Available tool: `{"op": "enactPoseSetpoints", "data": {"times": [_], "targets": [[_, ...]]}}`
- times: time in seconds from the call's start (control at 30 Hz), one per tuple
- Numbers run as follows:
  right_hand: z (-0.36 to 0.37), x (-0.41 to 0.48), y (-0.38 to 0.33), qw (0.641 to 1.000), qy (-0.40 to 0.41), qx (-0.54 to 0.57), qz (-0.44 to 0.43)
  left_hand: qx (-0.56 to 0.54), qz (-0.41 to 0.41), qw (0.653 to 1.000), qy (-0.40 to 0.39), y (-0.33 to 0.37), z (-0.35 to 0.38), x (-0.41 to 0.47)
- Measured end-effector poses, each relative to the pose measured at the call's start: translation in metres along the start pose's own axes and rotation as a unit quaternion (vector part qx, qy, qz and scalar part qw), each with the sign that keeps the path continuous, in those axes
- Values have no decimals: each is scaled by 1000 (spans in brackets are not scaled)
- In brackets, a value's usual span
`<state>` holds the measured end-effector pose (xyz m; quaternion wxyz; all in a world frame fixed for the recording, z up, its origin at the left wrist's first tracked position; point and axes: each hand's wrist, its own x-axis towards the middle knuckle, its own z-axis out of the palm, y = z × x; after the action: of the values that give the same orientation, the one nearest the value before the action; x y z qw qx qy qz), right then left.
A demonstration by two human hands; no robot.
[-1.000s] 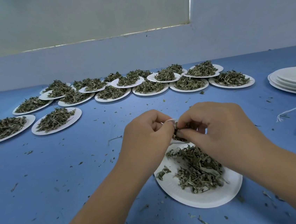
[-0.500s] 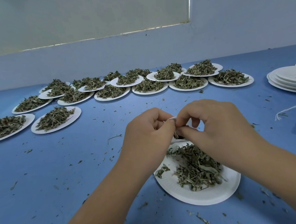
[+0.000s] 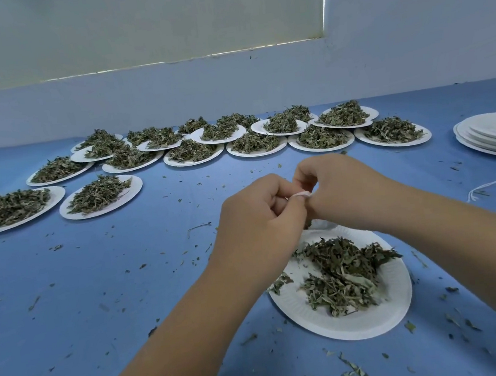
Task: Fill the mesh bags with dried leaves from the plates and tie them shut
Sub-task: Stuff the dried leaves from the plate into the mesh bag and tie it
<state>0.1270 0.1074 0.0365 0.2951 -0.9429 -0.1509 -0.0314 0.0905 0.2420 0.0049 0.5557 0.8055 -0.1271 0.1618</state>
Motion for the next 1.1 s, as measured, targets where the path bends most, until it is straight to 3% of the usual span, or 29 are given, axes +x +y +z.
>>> {"op": "enactPoseSetpoints", "data": {"times": [0.1, 0.2, 0.27, 0.47, 0.8, 1.1], "targets": [[-5, 2, 0, 1000, -5, 10, -29, 3, 2, 1000, 22, -1, -4, 2], [-22, -3, 0, 989, -93, 110, -42, 5, 2, 999, 45, -2, -8, 4], [-29, -5, -1, 984, -137, 102, -50, 6, 3, 999, 45, -2, -8, 4], [0, 11, -6, 992, -32, -97, -74, 24, 20, 999, 37, 1, 1, -1], [-21, -22, 34, 988, 23, 111, -103, 123, 94, 984, 94, -3, -17, 6], [-15, -50, 53, 990, -61, -25, -126, 207, 110, 967, 98, -13, -14, 8]]}}
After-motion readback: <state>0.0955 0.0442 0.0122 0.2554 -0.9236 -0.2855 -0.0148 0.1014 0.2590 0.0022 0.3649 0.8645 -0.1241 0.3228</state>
